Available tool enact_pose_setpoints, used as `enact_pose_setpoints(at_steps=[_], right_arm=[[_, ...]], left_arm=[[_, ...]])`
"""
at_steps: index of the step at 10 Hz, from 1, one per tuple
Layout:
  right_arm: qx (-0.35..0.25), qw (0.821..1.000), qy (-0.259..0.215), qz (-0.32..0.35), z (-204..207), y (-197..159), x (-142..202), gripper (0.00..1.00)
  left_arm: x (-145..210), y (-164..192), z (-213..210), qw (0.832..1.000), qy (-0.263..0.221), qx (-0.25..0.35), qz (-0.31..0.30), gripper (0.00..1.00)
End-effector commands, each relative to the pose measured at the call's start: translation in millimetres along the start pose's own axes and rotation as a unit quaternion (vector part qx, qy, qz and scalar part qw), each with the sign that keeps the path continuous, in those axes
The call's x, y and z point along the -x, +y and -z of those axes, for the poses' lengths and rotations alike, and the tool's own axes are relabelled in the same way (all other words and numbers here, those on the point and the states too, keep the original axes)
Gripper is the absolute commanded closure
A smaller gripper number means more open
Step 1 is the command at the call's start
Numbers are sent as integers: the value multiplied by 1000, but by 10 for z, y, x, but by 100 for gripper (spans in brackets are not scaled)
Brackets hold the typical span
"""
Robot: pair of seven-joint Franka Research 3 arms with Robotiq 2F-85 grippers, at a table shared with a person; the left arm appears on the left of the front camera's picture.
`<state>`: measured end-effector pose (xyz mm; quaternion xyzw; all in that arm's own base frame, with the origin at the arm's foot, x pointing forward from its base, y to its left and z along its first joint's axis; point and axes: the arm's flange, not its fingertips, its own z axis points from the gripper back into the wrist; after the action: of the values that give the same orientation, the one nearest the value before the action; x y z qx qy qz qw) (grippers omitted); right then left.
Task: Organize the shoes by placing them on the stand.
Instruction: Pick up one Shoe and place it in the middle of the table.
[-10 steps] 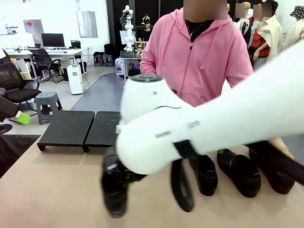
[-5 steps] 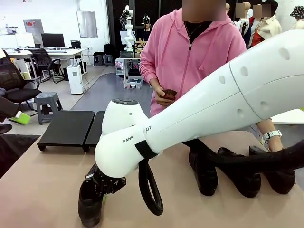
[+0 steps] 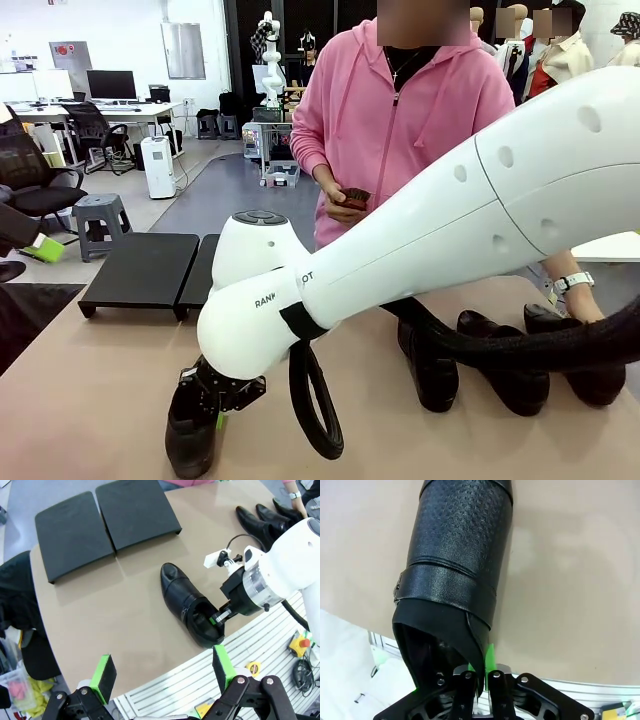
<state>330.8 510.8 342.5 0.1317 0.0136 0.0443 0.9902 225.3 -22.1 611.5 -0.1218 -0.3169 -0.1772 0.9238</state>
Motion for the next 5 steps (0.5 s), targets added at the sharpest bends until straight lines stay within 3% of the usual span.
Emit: enact_pose_setpoints(at_steps=[1,3,5], right_arm=[[-7,1000,-9,17,-106,31,31,0],[-19,999,-24,20,-328,-108,64,0],[-1,999,-44,10,-840,-483,136,0]], left_arm=[[-3,-5,8,1000,-5,7,-2,0],[-3,-5,8,1000,-5,7,-2,0],[-3,-5,8,1000,-5,7,-2,0]])
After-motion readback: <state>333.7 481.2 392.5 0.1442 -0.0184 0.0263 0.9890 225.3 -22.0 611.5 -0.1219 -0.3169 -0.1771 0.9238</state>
